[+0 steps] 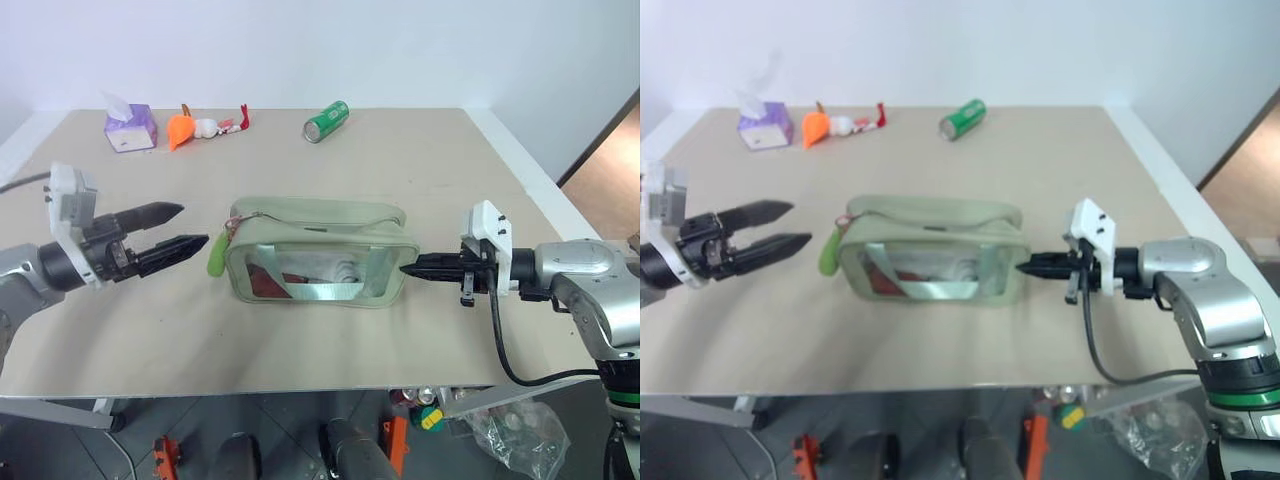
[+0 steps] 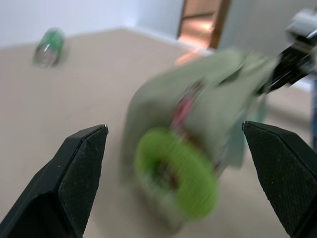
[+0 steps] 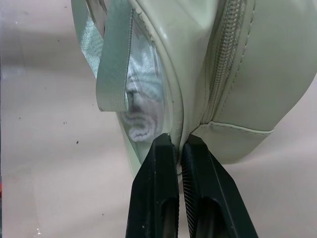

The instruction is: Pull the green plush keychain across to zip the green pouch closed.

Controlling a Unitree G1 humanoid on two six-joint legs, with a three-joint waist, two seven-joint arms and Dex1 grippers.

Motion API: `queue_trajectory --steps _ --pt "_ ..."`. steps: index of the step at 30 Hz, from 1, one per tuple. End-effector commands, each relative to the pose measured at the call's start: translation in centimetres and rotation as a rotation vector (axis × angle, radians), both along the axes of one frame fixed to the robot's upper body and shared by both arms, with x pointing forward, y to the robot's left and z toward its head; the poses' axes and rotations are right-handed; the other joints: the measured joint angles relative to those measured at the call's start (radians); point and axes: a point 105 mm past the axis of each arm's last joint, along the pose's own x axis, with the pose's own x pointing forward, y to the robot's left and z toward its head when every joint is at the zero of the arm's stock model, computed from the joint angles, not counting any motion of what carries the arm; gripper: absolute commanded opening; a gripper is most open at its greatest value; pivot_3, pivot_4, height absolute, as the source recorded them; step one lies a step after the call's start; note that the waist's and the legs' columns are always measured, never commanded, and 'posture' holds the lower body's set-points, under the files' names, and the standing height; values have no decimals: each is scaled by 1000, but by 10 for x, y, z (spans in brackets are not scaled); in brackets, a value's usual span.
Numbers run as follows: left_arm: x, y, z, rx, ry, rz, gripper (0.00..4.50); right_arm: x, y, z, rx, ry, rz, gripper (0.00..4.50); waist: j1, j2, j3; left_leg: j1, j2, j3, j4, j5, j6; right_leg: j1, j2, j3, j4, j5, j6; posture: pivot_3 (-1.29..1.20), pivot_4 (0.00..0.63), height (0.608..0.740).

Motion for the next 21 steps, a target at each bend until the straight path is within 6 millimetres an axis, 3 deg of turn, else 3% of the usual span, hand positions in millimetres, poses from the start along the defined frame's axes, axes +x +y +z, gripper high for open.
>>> queue_trajectory --steps 1,7,12,21 --pt "-7 1 -20 78 23 -2 4500 0 3 2 -6 -21 5 49 -1 0 0 0 0 0 0 0 0 0 0 0 0 0 0 0 150 740" --pt "-12 -11 -19 52 11 -53 4500 -2 5 0 -10 -14 15 49 0 -1 0 0 0 0 1 0 0 0 0 0 0 -1 -5 0 150 740" --pt "-20 -24 3 21 -41 -128 4500 -1 7 -3 -17 -10 20 49 0 -1 0 1 0 1 1 0 0 0 0 1 0 -1 -4 0 150 740" --pt "-24 -25 -11 82 0 -145 4500 -2 7 -4 -24 -12 24 49 -2 -1 0 2 1 1 1 0 0 0 1 1 0 -1 -4 0 150 740"
